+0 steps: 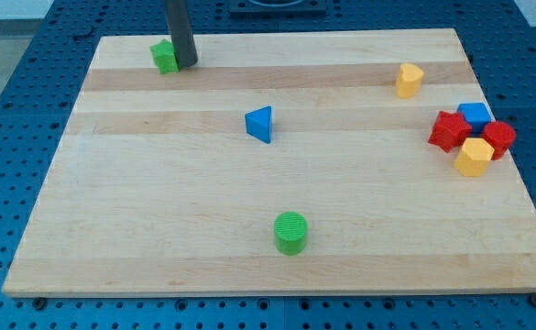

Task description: Push the blue triangle closer to the green star

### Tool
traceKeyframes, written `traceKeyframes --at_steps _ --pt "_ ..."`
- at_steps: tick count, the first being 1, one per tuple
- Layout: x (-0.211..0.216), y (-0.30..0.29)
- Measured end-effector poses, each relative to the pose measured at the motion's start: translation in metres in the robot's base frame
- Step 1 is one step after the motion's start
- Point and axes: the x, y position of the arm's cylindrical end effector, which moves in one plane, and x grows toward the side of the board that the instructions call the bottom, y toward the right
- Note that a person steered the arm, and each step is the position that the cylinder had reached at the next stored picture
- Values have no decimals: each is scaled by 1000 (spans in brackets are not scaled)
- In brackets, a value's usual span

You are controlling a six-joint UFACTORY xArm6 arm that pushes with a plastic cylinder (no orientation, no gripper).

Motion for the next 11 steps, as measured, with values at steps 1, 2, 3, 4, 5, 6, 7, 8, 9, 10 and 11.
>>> traceKeyframes --at_steps 1,2,3,4,5,6,7,8,9,10,11 --pt "-2 -28" --pt "-7 -61" --pt "-3 -72" --pt "40 -60" --pt "58 -55" --pt "112 -47" --pt "197 -10" --pt "205 -4" --pt "221 39" --pt "225 108" --pt "222 164"
